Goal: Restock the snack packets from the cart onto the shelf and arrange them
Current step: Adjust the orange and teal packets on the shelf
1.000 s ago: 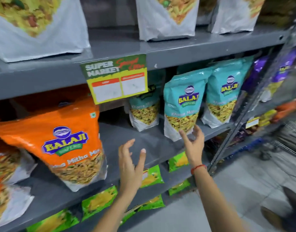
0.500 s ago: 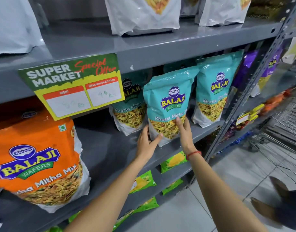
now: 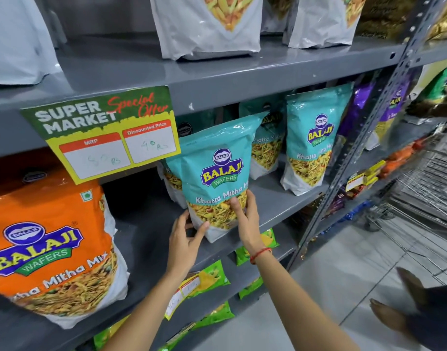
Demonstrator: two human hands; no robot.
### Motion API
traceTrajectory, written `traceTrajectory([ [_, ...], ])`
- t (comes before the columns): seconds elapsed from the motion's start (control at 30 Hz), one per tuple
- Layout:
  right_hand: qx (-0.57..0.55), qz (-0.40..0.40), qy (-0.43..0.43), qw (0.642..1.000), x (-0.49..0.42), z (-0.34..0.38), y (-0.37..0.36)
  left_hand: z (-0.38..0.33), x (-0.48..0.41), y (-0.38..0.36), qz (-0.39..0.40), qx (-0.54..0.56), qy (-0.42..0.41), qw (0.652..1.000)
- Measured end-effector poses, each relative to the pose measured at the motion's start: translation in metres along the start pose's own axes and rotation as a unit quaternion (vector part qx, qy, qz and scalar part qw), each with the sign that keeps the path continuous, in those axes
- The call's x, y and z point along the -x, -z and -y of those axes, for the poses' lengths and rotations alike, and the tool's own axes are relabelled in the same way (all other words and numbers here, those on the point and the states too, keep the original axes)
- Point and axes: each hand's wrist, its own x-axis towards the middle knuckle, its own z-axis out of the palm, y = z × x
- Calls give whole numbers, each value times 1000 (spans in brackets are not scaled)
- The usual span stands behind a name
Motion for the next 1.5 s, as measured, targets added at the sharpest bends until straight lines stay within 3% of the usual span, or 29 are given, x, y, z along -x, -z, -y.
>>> traceTrajectory([
  [0.13,25,23,3,999,0,-1,7,-13,19,0,-53,17,10,998],
  [0.23,21,-35,0,999,-7,1,33,-20,48,-15,-124,28,1,992],
  [0.3,12,-105,5,994,-20,2,64,-27,61,-34,-80,37,-25,996],
  [0.4,33,-170,0,985,-50,4,118,-39,52,-72,63,20,-70,995],
  [0.5,54,-183,-26,981,-85,5,165,-60,15,-119,145,14,-94,985],
  [0.6,53,-163,-47,984,-115,3,192,-73,-34,-175,179,19,-66,981],
  [0.9,18,-109,-61,992,-150,0,200,-73,-122,-256,220,3,16,975],
  [1.2,-14,-95,-18,995,-124,-4,171,-48,-90,-227,152,-46,10,987],
  [1.5,57,-112,-43,991,-106,-5,161,-60,-83,-203,197,-86,47,975],
])
